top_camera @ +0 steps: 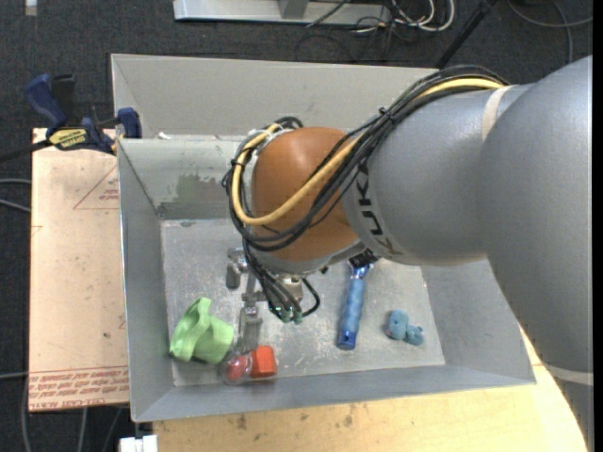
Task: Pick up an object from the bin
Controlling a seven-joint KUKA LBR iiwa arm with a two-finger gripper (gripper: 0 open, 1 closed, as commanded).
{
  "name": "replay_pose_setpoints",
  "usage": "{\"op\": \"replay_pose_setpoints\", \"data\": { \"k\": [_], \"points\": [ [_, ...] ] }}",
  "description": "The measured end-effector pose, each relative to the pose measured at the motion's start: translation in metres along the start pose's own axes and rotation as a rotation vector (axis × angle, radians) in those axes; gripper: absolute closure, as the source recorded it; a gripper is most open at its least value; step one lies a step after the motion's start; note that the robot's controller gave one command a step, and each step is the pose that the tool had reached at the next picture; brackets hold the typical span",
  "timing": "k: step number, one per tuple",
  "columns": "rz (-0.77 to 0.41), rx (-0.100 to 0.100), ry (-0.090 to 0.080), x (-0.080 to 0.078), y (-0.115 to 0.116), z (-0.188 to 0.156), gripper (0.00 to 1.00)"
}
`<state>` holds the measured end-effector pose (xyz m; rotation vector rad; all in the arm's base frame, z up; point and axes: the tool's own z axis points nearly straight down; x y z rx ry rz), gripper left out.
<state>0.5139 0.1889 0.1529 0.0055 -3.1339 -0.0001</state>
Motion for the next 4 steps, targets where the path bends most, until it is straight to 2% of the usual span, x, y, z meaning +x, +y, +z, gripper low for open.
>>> {"op": "replay_pose_setpoints", "data": {
  "k": [1, 2, 3, 4],
  "points": [
    [0.055, -0.002, -0.007, 0.024, 0.054, 0.086, 0.0],
    [0.066, -0.003, -0.01, 0.03, 0.06, 0.052, 0.0],
    [0.14, -0.001, -0.007, 0.031, 0.054, 0.054, 0.0],
    [0.116, -0.004, -0.015, 0.03, 0.06, 0.083, 0.0]
  ]
}}
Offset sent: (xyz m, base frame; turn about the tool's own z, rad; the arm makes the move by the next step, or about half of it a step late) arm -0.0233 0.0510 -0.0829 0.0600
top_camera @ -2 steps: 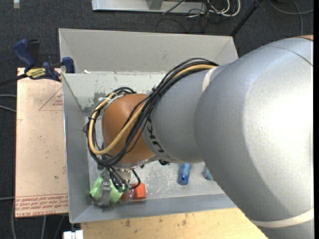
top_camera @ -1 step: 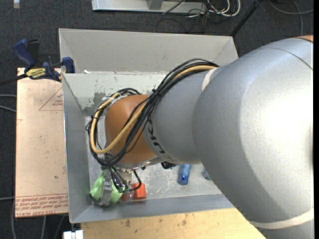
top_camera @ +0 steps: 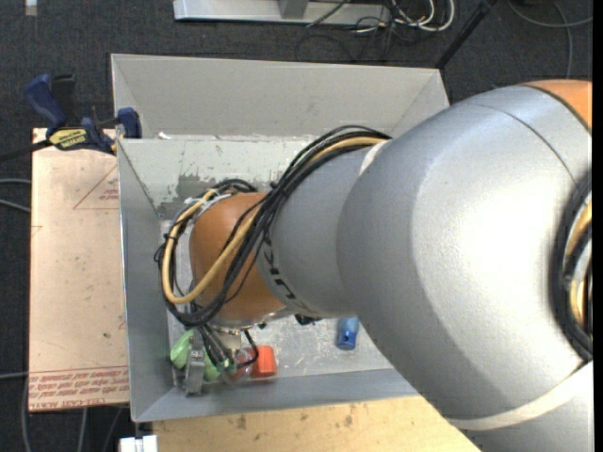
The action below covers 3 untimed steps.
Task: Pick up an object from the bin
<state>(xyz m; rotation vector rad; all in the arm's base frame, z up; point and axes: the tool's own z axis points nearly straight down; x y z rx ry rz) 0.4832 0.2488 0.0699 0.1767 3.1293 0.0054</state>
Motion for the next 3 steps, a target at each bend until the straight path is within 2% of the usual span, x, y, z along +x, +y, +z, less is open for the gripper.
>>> {"op": "replay_pose_setpoints", "data": {
  "k": [1, 2, 3],
  "points": [
    [0.002, -0.003, -0.003, -0.002, 0.0, -0.001, 0.0],
    [0.001, -0.003, -0.001, -0.001, 0.001, 0.0, 1.0],
    [0.0, -0.001, 0.001, -0.003, 0.002, -0.103, 1.0]
  ]
}}
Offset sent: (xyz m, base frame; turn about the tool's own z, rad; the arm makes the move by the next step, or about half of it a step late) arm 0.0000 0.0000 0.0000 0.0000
